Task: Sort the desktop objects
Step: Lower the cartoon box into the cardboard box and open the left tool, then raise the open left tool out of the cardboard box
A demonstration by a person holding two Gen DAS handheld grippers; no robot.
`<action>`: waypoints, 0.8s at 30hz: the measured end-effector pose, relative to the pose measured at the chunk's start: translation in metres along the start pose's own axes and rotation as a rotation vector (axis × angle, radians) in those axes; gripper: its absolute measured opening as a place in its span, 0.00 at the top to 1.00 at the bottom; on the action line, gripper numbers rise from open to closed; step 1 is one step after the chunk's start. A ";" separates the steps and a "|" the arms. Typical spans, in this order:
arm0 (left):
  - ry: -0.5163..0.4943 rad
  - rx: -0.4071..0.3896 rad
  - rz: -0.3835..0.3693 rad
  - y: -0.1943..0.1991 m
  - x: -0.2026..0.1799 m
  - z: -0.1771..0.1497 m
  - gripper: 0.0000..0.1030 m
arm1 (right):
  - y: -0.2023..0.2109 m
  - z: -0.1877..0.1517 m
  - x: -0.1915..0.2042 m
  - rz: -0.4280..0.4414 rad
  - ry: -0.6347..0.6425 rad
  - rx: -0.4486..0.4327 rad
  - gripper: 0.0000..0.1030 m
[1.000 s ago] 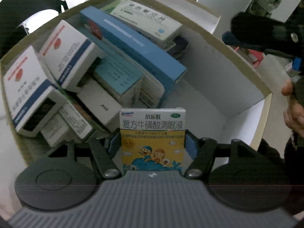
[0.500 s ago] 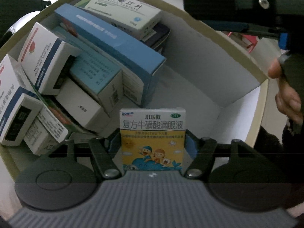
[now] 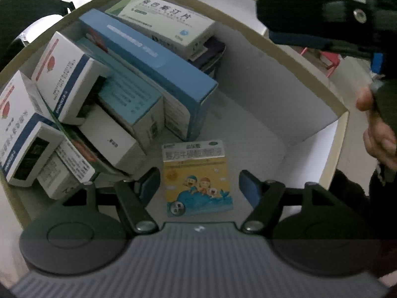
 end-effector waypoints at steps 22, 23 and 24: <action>0.116 -0.128 0.152 0.044 0.007 -0.013 0.06 | 0.036 -0.004 0.022 0.003 0.050 -0.044 0.01; 0.119 -0.140 0.164 0.047 0.005 -0.014 0.03 | 0.038 -0.004 0.023 0.003 0.055 -0.046 0.01; 0.122 -0.152 0.175 0.051 0.002 -0.015 0.02 | 0.041 -0.005 0.025 0.001 0.060 -0.049 0.01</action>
Point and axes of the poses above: each gripper's, at about its wrist camera, not at the fingertips, and y roughly against the way its jaws point, x to its left, z to its top, the point moved 4 cm from there along -y, roughly the way its jaws point, and after that the axes turned 12 degrees about -z, right-handed, at the moved point
